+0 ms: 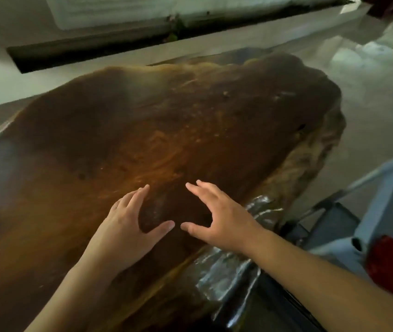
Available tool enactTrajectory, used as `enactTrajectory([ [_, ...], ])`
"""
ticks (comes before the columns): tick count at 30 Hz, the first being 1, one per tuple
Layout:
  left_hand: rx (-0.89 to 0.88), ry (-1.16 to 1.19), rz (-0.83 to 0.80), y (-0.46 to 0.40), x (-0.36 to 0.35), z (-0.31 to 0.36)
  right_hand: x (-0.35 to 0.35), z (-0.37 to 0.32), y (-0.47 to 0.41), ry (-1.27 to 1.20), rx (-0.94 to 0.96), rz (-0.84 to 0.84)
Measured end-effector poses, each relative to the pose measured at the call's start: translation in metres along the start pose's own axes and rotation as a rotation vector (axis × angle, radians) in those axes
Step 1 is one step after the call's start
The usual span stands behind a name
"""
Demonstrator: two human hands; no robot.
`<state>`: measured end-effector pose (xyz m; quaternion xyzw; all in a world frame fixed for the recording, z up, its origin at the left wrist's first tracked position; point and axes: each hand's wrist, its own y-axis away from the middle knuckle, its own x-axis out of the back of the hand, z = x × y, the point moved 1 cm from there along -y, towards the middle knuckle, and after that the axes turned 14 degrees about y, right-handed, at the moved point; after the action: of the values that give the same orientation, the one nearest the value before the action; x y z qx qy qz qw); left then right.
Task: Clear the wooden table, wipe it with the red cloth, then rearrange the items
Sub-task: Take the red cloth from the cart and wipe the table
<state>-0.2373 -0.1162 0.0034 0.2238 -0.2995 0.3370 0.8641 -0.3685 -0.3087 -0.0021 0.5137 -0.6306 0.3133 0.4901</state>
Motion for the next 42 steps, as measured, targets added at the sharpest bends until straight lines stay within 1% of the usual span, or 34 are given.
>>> enactTrajectory([
  [5, -0.152, -0.046, -0.109, -0.004, -0.087, 0.108, 0.044, 0.091, 0.097, -0.029, -0.178, 0.112],
  [8, -0.248, -0.055, -0.196, -0.002, -0.147, 0.168, 0.067, 0.144, 0.160, -0.030, -0.287, 0.201],
  [13, -0.387, -0.065, -0.363, 0.011, -0.251, 0.265, 0.093, 0.231, 0.267, -0.046, -0.473, 0.290],
  [18, -0.439, -0.102, -0.471, 0.025, -0.347, 0.325, 0.090, 0.296, 0.346, -0.045, -0.656, 0.304],
  [22, -0.387, -0.166, -0.526, 0.026, -0.415, 0.344, 0.071, 0.334, 0.386, -0.076, -0.796, 0.289],
  [24, -0.369, -0.185, -0.569, 0.019, -0.445, 0.347, 0.058, 0.352, 0.398, -0.140, -0.884, 0.281],
  [28, -0.330, -0.258, -0.568, 0.000, -0.475, 0.344, 0.036, 0.370, 0.404, -0.242, -1.062, 0.277],
  [31, -0.327, -0.303, -0.543, -0.007, -0.487, 0.342, 0.021, 0.378, 0.401, -0.342, -1.171, 0.256],
  [35, -0.278, -0.237, -0.485, -0.010, -0.489, 0.347, 0.008, 0.380, 0.393, -0.451, -1.235, 0.312],
  [37, -0.221, -0.211, -0.464, -0.010, -0.489, 0.350, 0.005, 0.380, 0.390, -0.482, -1.289, 0.331],
  [40, -0.166, -0.234, -0.465, -0.010, -0.491, 0.355, 0.002, 0.385, 0.389, -0.584, -1.365, 0.355],
  [42, -0.156, -0.275, -0.487, -0.011, -0.493, 0.358, 0.002, 0.389, 0.389, -0.639, -1.396, 0.337],
])
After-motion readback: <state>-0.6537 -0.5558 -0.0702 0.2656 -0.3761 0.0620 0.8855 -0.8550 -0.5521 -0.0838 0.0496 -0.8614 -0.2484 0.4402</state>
